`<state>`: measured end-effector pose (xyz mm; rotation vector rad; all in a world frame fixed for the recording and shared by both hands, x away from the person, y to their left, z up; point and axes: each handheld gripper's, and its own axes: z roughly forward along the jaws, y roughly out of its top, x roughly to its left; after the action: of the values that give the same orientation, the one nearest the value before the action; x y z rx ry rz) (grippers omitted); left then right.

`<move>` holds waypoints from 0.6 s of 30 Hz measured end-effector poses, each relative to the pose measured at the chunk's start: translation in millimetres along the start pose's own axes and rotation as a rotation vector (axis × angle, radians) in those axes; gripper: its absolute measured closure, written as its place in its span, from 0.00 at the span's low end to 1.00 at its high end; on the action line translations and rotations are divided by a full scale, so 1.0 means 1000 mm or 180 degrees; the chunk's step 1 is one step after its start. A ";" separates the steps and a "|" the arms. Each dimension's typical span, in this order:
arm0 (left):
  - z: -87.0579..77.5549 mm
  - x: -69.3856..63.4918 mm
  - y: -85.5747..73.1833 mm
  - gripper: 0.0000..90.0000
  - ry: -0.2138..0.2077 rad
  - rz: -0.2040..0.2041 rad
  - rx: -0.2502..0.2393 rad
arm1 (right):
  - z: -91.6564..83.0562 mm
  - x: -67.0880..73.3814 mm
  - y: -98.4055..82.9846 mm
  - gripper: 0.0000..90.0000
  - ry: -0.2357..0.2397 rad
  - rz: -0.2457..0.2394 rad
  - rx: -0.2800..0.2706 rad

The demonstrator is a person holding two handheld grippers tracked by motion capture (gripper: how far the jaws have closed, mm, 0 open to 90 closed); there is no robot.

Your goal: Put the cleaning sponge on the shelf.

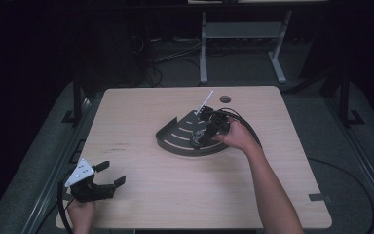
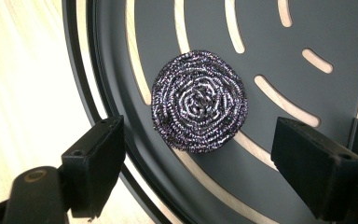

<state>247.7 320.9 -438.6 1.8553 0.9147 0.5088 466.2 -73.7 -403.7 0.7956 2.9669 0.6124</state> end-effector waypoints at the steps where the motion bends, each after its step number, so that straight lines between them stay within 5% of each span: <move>1: 0.000 0.000 0.000 0.15 0.0006 -0.0011 -0.0013 | -0.001 0.000 0.000 0.19 0.0003 0.0003 -0.0008; 18: -0.001 -0.002 0.000 0.15 0.0001 0.0002 -0.0008 | -0.015 0.008 -0.012 0.19 -0.0030 -0.0043 -0.0085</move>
<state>245.9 319.9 -438.0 1.8533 0.9133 0.5107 451.9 -85.2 -393.8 0.7738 2.9466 0.6444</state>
